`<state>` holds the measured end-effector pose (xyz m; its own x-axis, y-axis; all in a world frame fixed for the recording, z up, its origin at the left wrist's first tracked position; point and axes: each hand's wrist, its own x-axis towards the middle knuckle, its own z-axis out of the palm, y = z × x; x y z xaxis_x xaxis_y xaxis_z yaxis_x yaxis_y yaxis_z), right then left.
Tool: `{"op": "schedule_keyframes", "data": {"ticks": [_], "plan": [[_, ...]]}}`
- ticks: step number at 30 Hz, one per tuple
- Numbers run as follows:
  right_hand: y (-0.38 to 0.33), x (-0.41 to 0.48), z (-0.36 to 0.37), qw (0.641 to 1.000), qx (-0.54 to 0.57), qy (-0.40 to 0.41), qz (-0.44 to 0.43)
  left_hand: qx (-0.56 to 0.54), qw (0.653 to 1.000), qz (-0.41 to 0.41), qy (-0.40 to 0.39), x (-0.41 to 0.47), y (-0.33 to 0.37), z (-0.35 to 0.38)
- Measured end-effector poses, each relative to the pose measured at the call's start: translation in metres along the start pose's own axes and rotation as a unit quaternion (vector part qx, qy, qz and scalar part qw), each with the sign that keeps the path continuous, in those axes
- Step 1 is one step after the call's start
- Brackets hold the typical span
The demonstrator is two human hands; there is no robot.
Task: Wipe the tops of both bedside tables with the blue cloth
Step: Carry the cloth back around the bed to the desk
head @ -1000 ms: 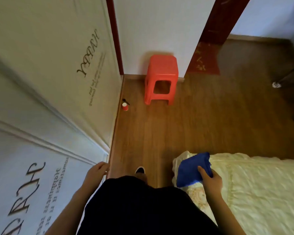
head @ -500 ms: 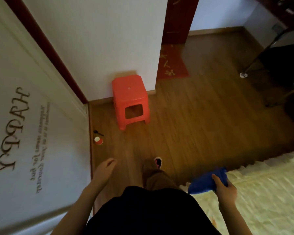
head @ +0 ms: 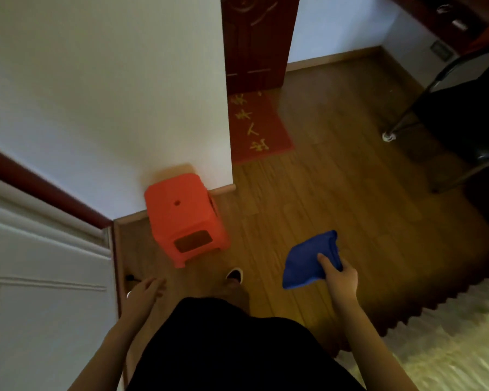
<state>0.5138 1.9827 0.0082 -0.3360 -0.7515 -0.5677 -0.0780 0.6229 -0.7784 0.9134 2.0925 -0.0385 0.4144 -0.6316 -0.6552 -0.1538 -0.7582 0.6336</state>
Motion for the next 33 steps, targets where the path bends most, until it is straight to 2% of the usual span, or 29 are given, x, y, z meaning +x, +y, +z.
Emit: {"op": "schedule_keyframes", "data": {"ticks": [4,6,13,19,23,27,33], "plan": [[-0.035,0.064,0.008,0.999,0.001,0.029,0.016,0.056,0.998,0.039,-0.011,0.076,0.070,0.030],[-0.052,0.097,0.006,0.998,0.009,0.055,0.034,0.089,0.993,0.061,-0.045,0.115,0.116,0.051],[-0.121,0.186,-0.029,0.976,0.044,0.194,0.090,0.110,0.971,0.161,-0.136,0.214,0.325,0.134],[-0.169,0.263,-0.056,0.949,0.075,0.275,0.134,0.126,0.954,0.168,-0.214,0.283,0.453,0.204],[-0.206,0.340,-0.069,0.941,0.107,0.279,0.157,0.149,0.950,0.150,-0.232,0.322,0.513,0.253],[-0.257,0.434,-0.086,0.947,0.125,0.253,0.154,0.156,0.957,0.143,-0.199,0.353,0.567,0.304],[-0.366,0.549,-0.101,0.964,0.146,0.205,0.087,0.147,0.969,0.095,-0.175,0.399,0.649,0.349]]}}
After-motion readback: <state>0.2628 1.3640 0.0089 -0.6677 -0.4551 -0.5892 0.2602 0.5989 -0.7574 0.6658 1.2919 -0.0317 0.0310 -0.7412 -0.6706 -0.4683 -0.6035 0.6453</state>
